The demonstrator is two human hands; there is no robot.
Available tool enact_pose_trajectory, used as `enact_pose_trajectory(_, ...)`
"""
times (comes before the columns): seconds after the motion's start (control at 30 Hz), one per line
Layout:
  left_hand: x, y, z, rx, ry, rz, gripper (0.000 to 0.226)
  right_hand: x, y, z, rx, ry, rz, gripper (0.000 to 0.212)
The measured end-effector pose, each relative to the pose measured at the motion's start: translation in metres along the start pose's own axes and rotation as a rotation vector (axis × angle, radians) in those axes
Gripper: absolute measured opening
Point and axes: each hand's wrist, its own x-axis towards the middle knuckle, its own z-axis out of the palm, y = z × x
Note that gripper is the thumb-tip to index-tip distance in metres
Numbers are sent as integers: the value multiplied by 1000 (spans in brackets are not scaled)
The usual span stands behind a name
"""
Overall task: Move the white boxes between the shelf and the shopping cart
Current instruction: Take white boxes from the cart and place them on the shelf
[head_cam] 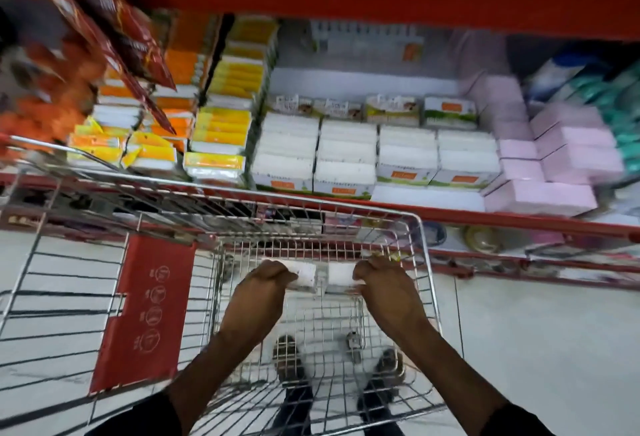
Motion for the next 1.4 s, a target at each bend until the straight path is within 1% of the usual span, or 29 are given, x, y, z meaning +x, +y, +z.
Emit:
enact_pose_trajectory(0.1,13,26,-41,0,128,27,28,0,4,-47,2,108,-4,37)
enact_pose_trajectory(0.27,39,69,-83,-2,262,105,33,-8,22,-119,32,277,17,41)
enact_pose_trajectory(0.37,56,96,-97,3,332,172,30,-14,41,-147,34,350,24,39)
enact_pose_trajectory(0.53,93,142,-101,-7,400,259,37,-17,82,-180,62,429,67,31)
enact_pose_trajectory(0.67,117,165,-93,-25,381,266,35,-12,108,-190,73,432,110,29)
enact_pose_trajectory(0.87,143,186,-75,-28,330,251,32,0,130,-186,79,386,146,29)
enact_pose_trajectory(1.07,162,183,-51,16,252,177,36,16,139,-171,29,351,185,34)
enact_pose_trajectory(1.17,167,183,-42,16,238,145,37,22,141,-162,31,333,212,39)
enact_pose_trajectory(1.4,180,180,-24,13,209,114,41,31,149,-148,23,295,232,40)
